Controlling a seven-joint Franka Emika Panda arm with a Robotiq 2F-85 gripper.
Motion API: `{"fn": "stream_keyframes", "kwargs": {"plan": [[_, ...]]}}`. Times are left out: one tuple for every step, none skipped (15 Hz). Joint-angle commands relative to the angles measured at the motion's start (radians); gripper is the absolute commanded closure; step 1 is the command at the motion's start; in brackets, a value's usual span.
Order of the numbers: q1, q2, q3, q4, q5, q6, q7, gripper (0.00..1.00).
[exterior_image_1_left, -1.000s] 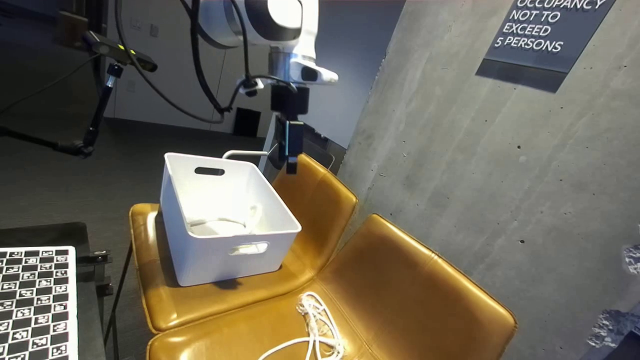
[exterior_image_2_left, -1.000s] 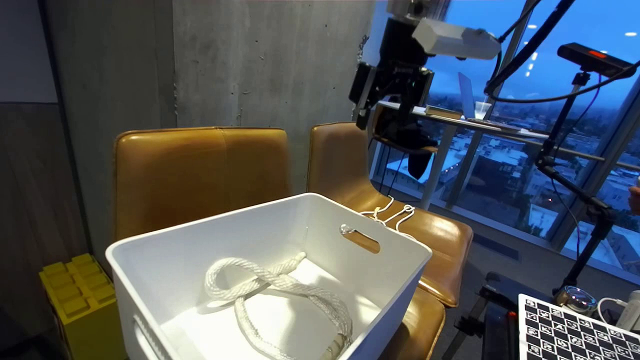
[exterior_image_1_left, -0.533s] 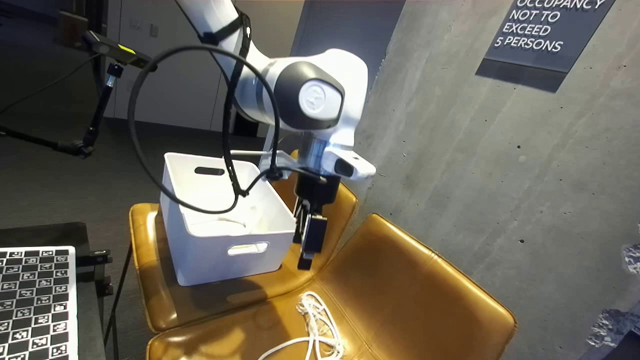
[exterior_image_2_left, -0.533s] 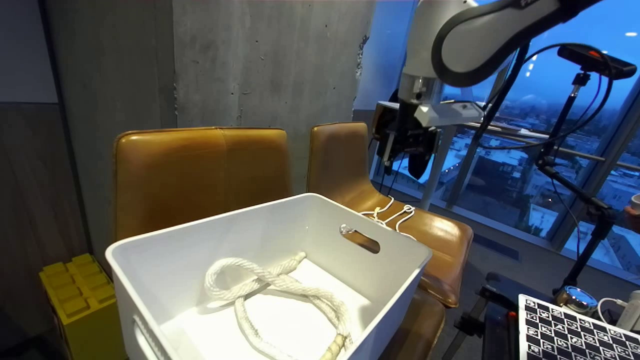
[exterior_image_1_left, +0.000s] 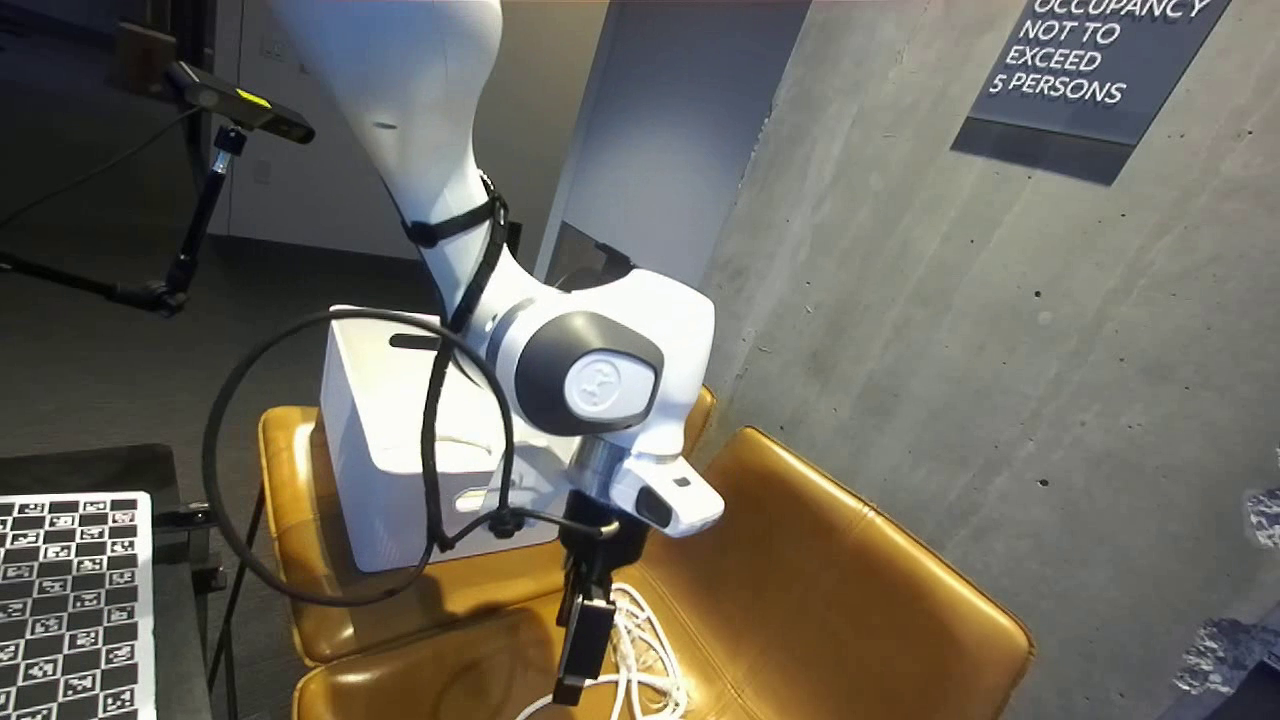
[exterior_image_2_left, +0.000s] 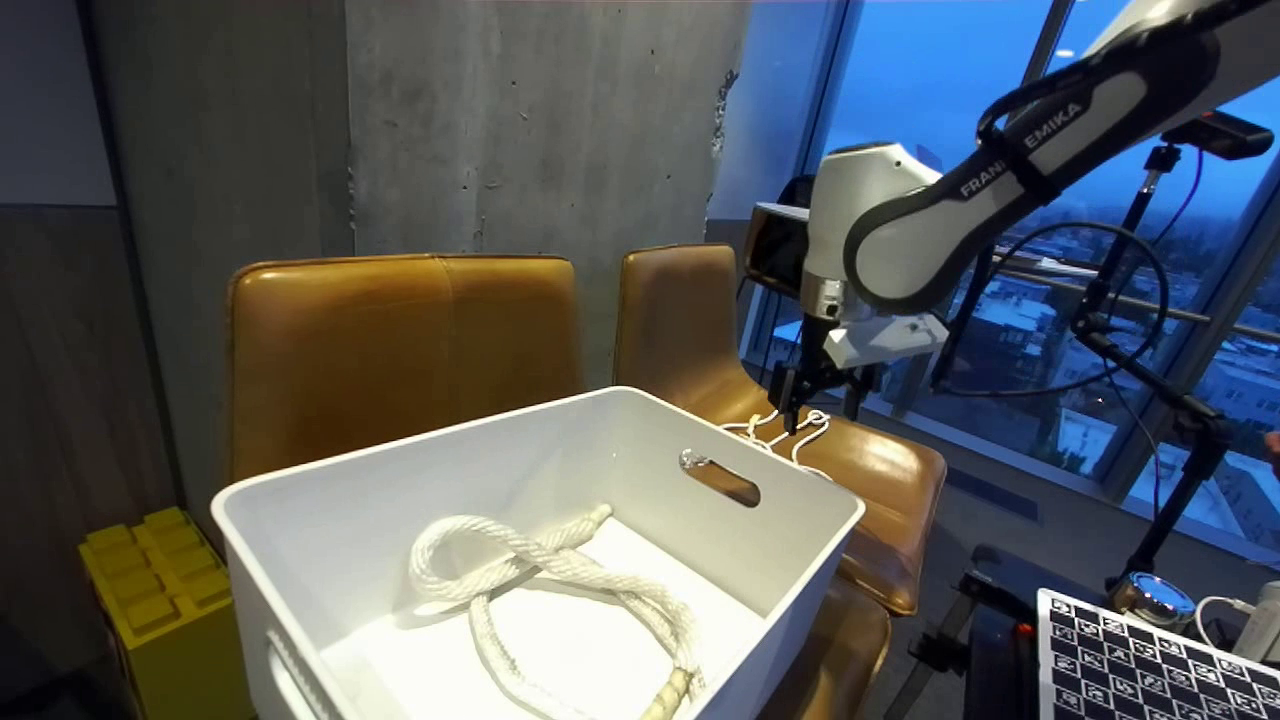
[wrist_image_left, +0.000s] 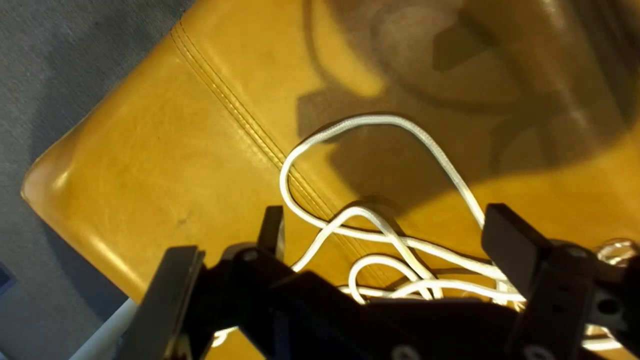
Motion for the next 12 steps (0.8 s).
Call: {"fn": "stream_keyframes", "kwargs": {"plan": [[0.036,0.036,-0.068,-0.036,-0.011,0.098,0.057,0.00],[0.042,0.051,-0.084,-0.037,-0.011,0.116,0.068,0.00],[0.048,0.065,-0.101,-0.037,-0.012,0.134,0.081,0.00],[0.052,0.081,-0.115,-0.035,-0.008,0.146,0.091,0.00],[0.054,0.098,-0.128,-0.030,-0.003,0.154,0.100,0.00],[0.056,0.114,-0.138,-0.026,0.000,0.161,0.108,0.00],[0.056,0.129,-0.147,-0.021,0.004,0.164,0.114,0.00],[0.052,0.146,-0.151,-0.011,0.014,0.160,0.121,0.00],[0.049,0.160,-0.153,-0.004,0.022,0.159,0.126,0.00],[0.045,0.176,-0.155,0.006,0.028,0.156,0.130,0.00],[0.043,0.190,-0.156,0.016,0.034,0.151,0.135,0.00],[0.036,0.203,-0.151,0.030,0.044,0.141,0.135,0.00]]}}
